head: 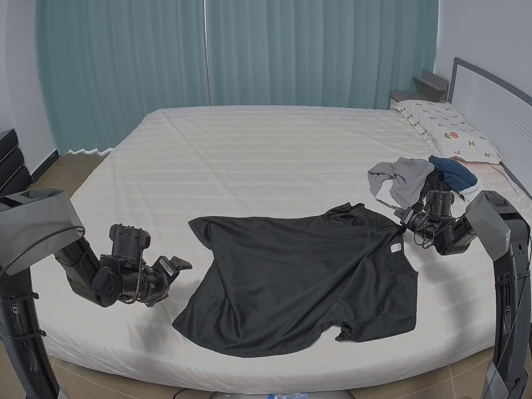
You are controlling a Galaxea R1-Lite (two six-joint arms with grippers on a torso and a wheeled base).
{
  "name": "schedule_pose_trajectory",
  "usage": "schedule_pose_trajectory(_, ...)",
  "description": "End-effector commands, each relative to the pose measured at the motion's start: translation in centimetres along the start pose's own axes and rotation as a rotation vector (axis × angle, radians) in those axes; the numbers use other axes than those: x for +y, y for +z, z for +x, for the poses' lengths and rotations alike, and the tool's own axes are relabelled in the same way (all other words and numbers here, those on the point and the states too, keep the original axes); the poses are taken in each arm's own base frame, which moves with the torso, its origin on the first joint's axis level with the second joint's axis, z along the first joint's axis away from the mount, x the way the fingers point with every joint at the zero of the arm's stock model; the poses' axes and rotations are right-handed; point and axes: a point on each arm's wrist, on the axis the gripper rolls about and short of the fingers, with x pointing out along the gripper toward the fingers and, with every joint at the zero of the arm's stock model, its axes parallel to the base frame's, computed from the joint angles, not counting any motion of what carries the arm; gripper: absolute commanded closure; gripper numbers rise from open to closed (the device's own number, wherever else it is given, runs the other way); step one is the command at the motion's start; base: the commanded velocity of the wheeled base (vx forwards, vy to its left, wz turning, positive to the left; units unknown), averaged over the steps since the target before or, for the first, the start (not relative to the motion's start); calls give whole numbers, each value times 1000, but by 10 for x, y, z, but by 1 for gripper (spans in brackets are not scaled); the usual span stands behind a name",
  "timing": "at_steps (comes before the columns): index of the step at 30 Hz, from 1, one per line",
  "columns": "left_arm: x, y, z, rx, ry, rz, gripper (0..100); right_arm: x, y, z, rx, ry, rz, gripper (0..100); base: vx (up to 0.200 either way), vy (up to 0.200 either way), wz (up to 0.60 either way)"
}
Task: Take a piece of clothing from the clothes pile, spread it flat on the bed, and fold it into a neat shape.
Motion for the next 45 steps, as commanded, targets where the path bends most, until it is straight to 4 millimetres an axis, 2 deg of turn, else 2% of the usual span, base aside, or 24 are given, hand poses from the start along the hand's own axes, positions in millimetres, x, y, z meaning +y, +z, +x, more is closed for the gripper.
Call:
schedule_pose_trajectory(1,-1,0,-2,8,-8,-3,0,6,9,-26,15,15,25,0,0,0,0)
schedule_pose_trajectory(2,0,-1,-2,7,-7,-1,0,7,10,-31,21,25,27,0,0,0,0)
schedule_pose_trajectory(6,-4,-1,-14,-13,-26,3,0,10,-3,-76,67,119,21,0,0,0,0)
schedule_pose_trajectory(13,-12,-6,-32,-25,-61,29,0,10,-33,-155,161,86,23,0,-143,0,0)
schedule_pose_trajectory(14,-12,-6,-32,-25,-61,29,0,10,-33,-155,161,86,23,0,-200,0,0)
schedule_pose_trajectory(15,-15,-10,-35,-16,-67,37,0,9,-37,-169,180,79,26,0,-200,0,0)
schedule_pose_trajectory(16,-15,-10,-35,-16,-67,37,0,9,-37,-169,180,79,26,0,-200,0,0)
schedule_pose_trajectory(17,-15,-20,-36,10,-62,53,0,8,-42,-181,196,79,40,0,-200,0,0)
schedule_pose_trajectory(22,-10,-44,-34,47,-13,95,0,5,-49,-186,189,111,117,0,-200,0,0)
schedule_pose_trajectory(24,-11,-44,-32,29,-7,97,0,5,-50,-186,187,112,123,0,-100,0,0)
schedule_pose_trajectory(30,-16,-38,-2,-21,18,100,0,1,-57,-186,207,101,139,0,0,0,0)
schedule_pose_trajectory(33,-16,-38,-2,-21,18,100,0,1,-57,-186,207,101,139,0,0,0,0)
schedule_pose_trajectory(34,-17,-38,6,-48,36,103,0,5,-59,-186,217,107,142,0,0,0,0)
schedule_pose_trajectory(44,-20,-39,26,-42,36,115,0,13,-65,-186,239,125,156,0,0,0,0)
schedule_pose_trajectory(45,-19,-41,26,-38,37,125,100,14,-66,-186,241,126,156,0,0,0,0)
